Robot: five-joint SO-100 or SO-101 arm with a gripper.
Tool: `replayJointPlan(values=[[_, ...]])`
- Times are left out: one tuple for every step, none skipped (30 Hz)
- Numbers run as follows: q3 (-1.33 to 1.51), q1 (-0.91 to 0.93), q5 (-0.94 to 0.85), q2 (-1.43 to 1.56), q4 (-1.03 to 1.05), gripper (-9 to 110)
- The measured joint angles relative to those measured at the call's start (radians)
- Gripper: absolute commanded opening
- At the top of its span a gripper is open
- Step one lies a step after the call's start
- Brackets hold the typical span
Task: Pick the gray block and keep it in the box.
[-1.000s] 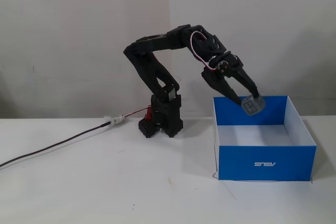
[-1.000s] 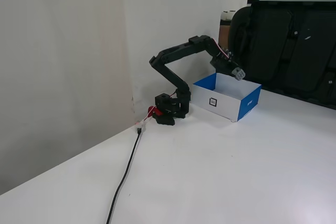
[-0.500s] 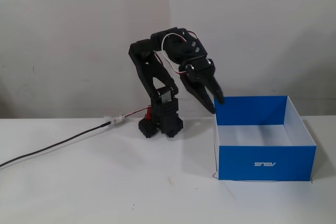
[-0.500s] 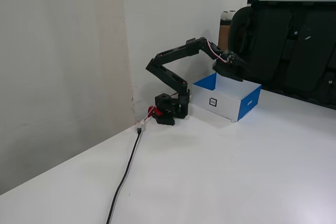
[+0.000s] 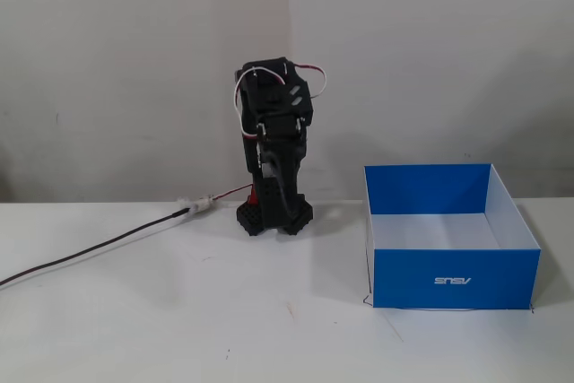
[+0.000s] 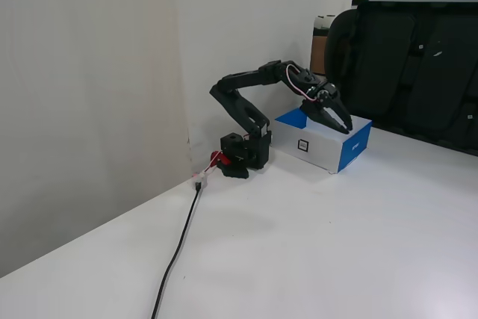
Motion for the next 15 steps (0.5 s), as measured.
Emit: replayJointPlan(values=[[0.021,0.003,0.0,0.0,-0.025,0],[0.051,0.0,0.0,0.0,-0.052,0],[0.08,-0.003,0.0,0.0,-0.078,0],[0.106,-0.003,0.0,0.0,-0.101,0],[0.124,-0.003,0.0,0.0,-0.121,0],[0.138,0.014,0.0,0.002,-0.138,0],[0.155,0.034,0.0,0.012,-0.161,0],[0.176,0.054,0.0,0.034,-0.198,0],[0.199,0.069,-0.014,0.06,-0.23,0],[0.207,0.083,-0.026,0.074,-0.249,0],[0.207,0.095,-0.037,0.083,-0.259,0],[0.21,0.109,-0.046,0.091,-0.273,0],[0.229,0.126,-0.057,0.104,-0.295,0],[0.259,0.141,-0.067,0.132,-0.316,0],[0.295,0.152,-0.078,0.17,-0.328,0]])
